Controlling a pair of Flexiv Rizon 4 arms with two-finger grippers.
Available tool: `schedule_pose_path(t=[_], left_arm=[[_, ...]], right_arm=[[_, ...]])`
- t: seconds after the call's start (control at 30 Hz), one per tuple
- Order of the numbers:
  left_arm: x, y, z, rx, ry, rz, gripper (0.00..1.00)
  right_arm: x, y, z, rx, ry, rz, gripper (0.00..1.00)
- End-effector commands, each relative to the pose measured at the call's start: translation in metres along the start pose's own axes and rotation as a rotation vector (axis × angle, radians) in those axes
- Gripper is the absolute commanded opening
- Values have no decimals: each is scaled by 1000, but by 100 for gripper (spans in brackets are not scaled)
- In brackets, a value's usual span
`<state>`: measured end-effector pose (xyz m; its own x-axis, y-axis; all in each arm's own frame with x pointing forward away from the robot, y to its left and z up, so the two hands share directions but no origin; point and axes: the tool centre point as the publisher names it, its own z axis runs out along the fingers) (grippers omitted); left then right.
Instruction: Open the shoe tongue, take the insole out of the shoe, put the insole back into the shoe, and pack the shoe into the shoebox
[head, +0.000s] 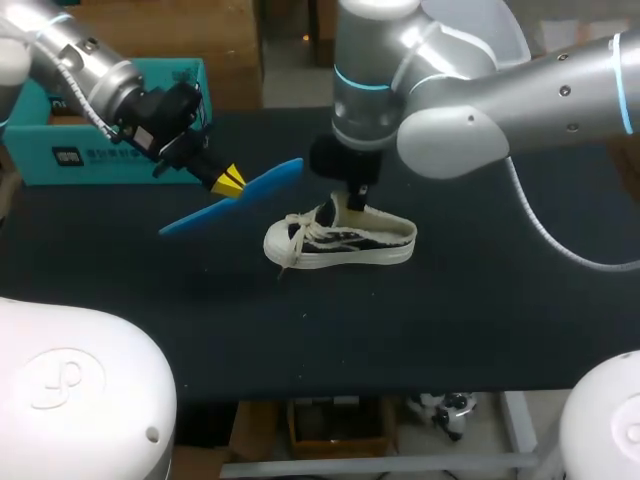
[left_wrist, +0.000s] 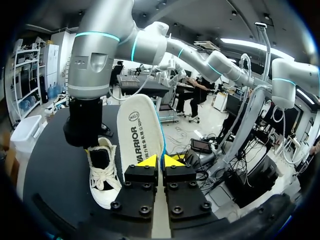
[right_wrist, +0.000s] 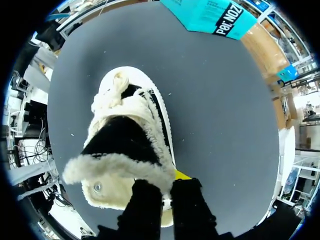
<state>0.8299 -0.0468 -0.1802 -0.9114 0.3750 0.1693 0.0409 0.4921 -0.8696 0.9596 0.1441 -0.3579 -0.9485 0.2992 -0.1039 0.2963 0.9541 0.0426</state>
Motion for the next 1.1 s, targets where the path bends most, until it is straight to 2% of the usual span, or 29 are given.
schedule_pose_path(t=[0.03,0.4,0.7,1.1], left_arm=[[-11,-4,-1,3,46,11,0],[-25,-27,5,-2,164,87,0],[-39,-45,10,1,271,148,0],[-47,-61,8,47,380,207,0]], right_arm=[[3,-1,-5,23,-3,72,0],[19,-17,-25,-46,-11,385,0],[42,-26,-29,-128,-2,661,0],[70,-31,-31,-258,-6,918,0]])
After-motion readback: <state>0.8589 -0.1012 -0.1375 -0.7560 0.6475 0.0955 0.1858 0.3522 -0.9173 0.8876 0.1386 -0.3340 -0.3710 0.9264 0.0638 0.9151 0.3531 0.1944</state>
